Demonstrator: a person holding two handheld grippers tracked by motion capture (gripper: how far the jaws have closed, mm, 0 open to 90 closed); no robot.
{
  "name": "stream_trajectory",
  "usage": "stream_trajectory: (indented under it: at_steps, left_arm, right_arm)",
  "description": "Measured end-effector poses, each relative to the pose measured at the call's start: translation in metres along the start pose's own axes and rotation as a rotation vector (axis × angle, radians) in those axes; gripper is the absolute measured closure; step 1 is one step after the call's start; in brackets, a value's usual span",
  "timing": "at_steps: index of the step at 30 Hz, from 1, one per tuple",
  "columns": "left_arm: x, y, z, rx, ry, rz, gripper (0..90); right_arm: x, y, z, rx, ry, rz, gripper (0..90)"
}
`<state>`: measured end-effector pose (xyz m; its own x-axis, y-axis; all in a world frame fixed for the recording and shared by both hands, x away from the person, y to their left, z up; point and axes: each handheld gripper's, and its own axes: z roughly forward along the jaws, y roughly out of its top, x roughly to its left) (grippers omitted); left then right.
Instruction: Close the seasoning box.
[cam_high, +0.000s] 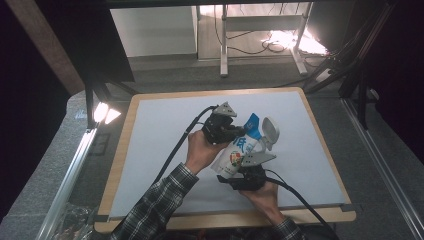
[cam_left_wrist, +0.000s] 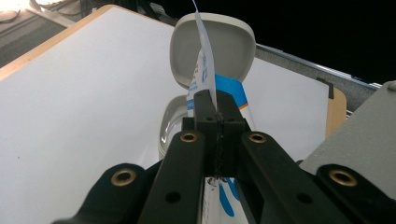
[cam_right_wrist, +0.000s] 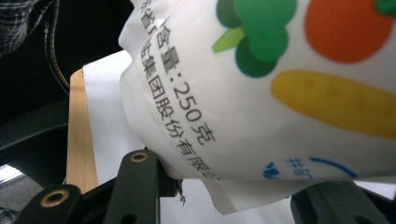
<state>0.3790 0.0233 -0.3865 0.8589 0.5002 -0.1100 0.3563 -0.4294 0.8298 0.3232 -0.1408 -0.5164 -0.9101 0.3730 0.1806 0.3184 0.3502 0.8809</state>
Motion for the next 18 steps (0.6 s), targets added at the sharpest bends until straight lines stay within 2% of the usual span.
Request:
stream_trajectory:
  at_steps: [11,18]
  left_arm:
    - [-0.0007,0.0026,0.0050,0.007,0.000,0.002,90.0]
    - [-0.0006,0.0052,0.0055,0.018,0.010,0.013,90.0]
  right_arm:
    - [-0.0015,0.0025,-0.0004,-0.020,0.015,0.006,58.6]
    - [-0.0028,0.0032,-0.0005,-0.040,0.050,0.023,58.6]
